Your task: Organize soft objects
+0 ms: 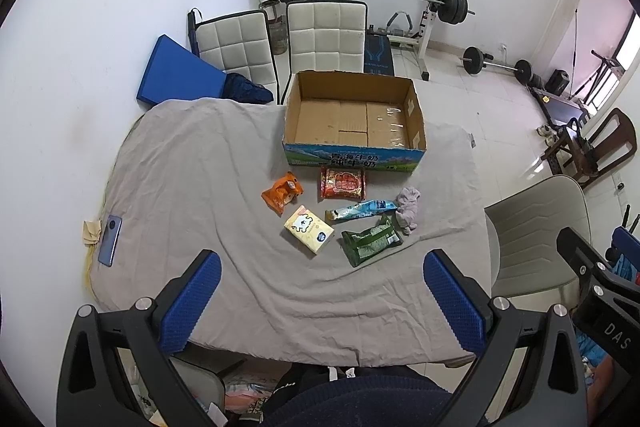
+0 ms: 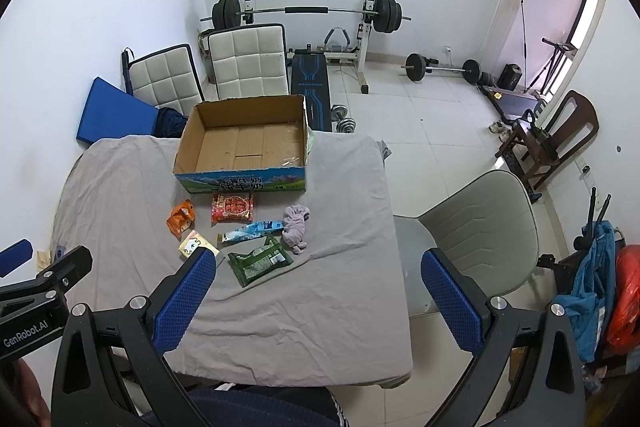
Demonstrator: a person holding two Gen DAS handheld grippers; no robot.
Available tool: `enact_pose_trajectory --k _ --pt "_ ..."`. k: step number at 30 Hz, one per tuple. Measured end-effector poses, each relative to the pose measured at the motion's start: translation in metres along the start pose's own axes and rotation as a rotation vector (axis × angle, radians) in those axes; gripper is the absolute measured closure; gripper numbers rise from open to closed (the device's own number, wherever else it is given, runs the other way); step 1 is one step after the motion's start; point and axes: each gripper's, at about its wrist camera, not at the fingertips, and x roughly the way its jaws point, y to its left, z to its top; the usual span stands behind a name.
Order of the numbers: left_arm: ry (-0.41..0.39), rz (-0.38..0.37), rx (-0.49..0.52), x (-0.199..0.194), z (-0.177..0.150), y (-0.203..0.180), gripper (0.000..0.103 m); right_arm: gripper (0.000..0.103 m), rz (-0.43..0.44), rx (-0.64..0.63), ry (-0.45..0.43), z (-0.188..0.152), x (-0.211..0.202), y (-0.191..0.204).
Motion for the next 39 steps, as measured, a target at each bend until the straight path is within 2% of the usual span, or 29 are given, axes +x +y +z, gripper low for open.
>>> enact_pose_trajectory --k 5,8,10,12,16,20,24,28,32,33,34,36,37,38,39 --pt "-0.006 0.027 -0.028 0.019 0.008 0.010 0.000 0.000 0.022 0.037 0.034 0.001 0.016 -0.007" --pt "0.018 0.047 -0.089 0.049 0.018 0.030 0.000 0.000 0.054 0.085 0.092 0.006 0.051 -0.014" --pt "0.040 0.068 -0.126 0.078 0.024 0.045 0.000 0.000 0.067 0.108 0.163 0.008 0.087 -0.016" --pt "0.095 0.105 -0.155 0.116 0.028 0.059 0.000 0.000 0.097 0.137 0.245 0.007 0.130 -0.015" --pt "0.228 0.122 -0.191 0.195 0.026 0.076 0.000 0.000 0.103 0.169 0.400 -0.005 0.223 -0.002" --pt "0.363 0.089 -0.231 0.273 0.018 0.079 0.000 0.000 0.134 0.227 0.561 -0.027 0.316 0.017" --pt "0.492 0.044 -0.248 0.346 0.009 0.071 0.000 0.000 0.149 0.367 0.691 -0.050 0.395 0.024" --pt "0.603 -0.008 -0.292 0.409 0.004 0.066 0.000 0.000 0.196 0.502 0.784 -0.070 0.445 0.034" --pt "0.692 -0.041 -0.339 0.457 -0.007 0.062 0.000 0.000 0.237 0.611 0.839 -0.087 0.473 0.045" --pt "0.703 -0.054 -0.359 0.466 -0.011 0.062 0.001 0.005 0.239 0.625 0.857 -0.093 0.479 0.051" --pt "0.706 -0.055 -0.365 0.471 -0.013 0.062 0.008 0.022 0.241 0.632 0.871 -0.097 0.484 0.056" --pt "0.692 -0.079 -0.361 0.472 -0.016 0.061 0.017 0.048 0.242 0.584 0.918 -0.103 0.492 0.070" --pt "0.682 -0.075 -0.326 0.468 -0.017 0.058 0.024 0.051 0.247 0.563 0.925 -0.104 0.492 0.074" --pt "0.674 -0.054 -0.273 0.463 -0.018 0.054 0.026 0.054 0.241 0.525 0.927 -0.103 0.490 0.077" --pt "0.659 -0.024 -0.205 0.458 -0.020 0.049 0.026 0.056 0.210 0.436 0.933 -0.099 0.487 0.081"
